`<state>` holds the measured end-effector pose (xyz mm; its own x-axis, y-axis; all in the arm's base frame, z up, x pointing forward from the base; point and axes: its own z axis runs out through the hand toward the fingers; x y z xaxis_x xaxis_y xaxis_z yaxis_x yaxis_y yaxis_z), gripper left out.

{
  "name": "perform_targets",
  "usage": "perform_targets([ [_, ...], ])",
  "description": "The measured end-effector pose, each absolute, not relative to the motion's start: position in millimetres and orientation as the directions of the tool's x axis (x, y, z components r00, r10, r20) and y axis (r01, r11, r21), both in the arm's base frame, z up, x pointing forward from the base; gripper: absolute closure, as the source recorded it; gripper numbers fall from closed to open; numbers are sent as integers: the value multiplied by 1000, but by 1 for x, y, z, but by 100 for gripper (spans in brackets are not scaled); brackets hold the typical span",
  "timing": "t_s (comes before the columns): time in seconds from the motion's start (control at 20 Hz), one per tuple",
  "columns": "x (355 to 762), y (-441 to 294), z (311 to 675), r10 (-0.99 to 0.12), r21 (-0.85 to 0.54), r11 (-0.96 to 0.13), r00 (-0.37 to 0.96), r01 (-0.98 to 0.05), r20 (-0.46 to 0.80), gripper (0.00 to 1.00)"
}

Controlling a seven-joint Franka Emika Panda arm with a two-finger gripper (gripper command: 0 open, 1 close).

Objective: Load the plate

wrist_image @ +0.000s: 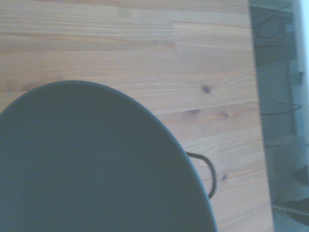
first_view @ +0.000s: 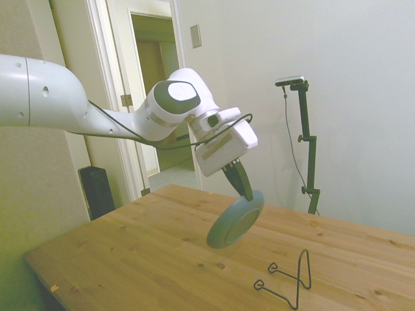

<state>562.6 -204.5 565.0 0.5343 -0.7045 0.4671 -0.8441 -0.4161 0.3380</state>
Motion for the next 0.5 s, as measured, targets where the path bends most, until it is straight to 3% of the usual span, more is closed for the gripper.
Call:
perform_targets([
  [0.5,539,-285,572,-660,391,-383,544,-837,518,100],
])
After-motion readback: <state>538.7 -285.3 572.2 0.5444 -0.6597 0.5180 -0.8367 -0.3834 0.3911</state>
